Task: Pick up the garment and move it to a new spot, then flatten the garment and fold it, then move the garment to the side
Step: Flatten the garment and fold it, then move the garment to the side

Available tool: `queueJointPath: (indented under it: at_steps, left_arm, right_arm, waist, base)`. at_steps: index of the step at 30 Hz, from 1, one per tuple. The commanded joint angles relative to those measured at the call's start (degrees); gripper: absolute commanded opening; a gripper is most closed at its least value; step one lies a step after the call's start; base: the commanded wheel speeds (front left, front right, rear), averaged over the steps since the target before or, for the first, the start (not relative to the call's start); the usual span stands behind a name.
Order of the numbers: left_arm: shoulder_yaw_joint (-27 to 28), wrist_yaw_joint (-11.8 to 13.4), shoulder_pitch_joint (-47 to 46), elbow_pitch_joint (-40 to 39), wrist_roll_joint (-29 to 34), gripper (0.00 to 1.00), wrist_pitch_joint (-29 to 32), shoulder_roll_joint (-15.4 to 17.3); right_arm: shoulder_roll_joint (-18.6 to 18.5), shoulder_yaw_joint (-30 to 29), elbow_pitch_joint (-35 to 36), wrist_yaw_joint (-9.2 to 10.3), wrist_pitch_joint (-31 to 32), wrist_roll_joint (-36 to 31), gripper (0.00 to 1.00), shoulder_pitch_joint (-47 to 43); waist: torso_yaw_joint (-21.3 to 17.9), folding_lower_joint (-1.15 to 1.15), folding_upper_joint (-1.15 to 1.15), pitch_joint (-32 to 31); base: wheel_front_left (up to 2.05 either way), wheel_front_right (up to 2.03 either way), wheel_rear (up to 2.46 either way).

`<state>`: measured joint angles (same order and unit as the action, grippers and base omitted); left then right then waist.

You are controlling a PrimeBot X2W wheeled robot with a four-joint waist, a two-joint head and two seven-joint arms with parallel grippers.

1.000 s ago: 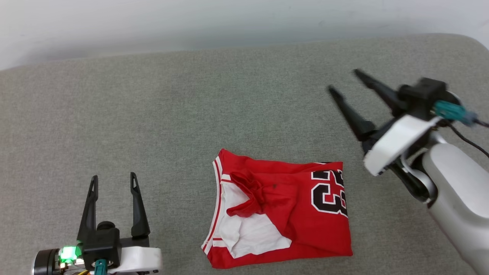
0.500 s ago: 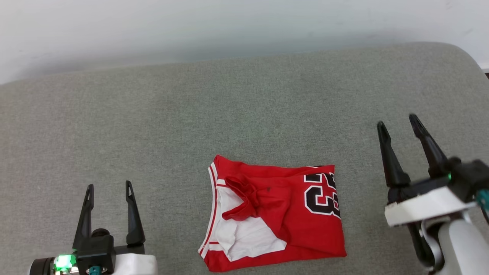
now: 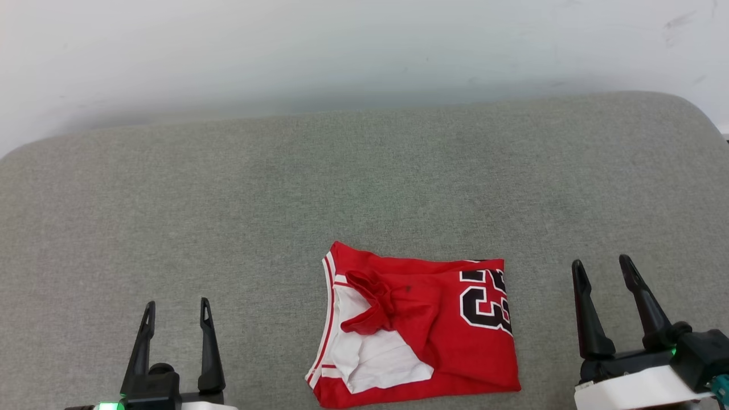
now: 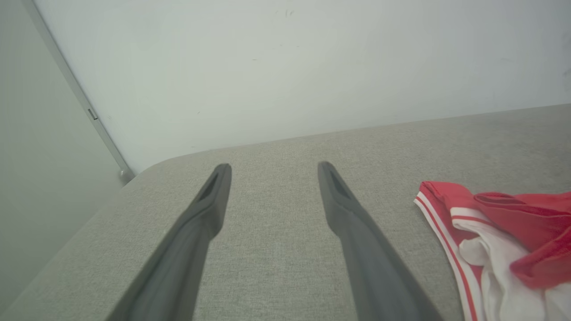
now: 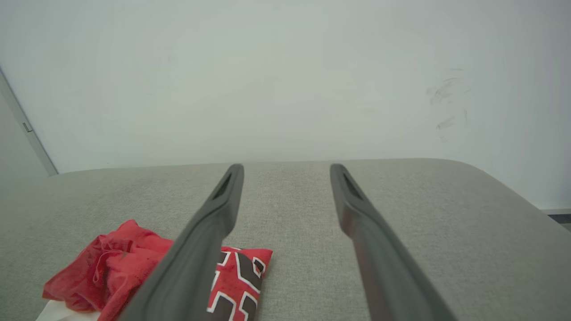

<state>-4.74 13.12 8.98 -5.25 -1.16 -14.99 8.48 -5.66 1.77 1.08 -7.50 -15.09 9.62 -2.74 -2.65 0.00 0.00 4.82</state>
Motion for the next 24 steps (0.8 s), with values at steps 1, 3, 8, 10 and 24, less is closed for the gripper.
queueJointPath:
  at_steps: [1, 3, 8, 10, 24]
  left_arm:
    - [-0.03, -0.31, 0.6, 0.1, 0.33, 1.0, -0.28, -0.25]
    - [-0.06, -0.5, 1.08, 0.21, 0.3, 1.0, -0.27, -0.43]
    - [0.2, -1.04, 1.76, 0.27, 0.01, 1.0, -0.28, -0.97]
    - [0.31, -1.46, 2.01, 0.27, -0.04, 1.0, -0.27, -1.09]
    - [0.53, -2.26, 1.12, -0.18, 0.52, 1.0, -0.27, -2.4]
  right_arm:
    - [0.44, -0.46, 0.29, 0.02, -0.07, -0.18, 1.0, -1.01]
    - [0.83, -0.81, 0.67, 0.02, -0.07, -0.31, 1.0, -1.69]
    - [1.24, -0.81, 0.69, 0.02, -0.07, -0.47, 1.0, -3.0]
    - [1.37, -0.94, 0.78, 0.02, -0.08, -0.44, 1.0, -3.08]
    - [-4.78, -2.19, -0.2, 0.02, 0.05, 2.89, 1.0, 11.7]
  waist:
    - [0.17, 0.0, 0.0, -0.39]
    - [0.25, 0.0, 0.0, -0.75]
    - [0.46, 0.0, 0.0, -1.52]
    - [0.55, 0.0, 0.0, -1.63]
    - [0.8, 0.0, 0.0, -0.39]
  base:
    - [0.0, 0.0, 0.0]
    - [0.0, 0.0, 0.0]
    - [0.0, 0.0, 0.0]
    - [0.0, 0.0, 0.0]
    - [0.0, 0.0, 0.0]
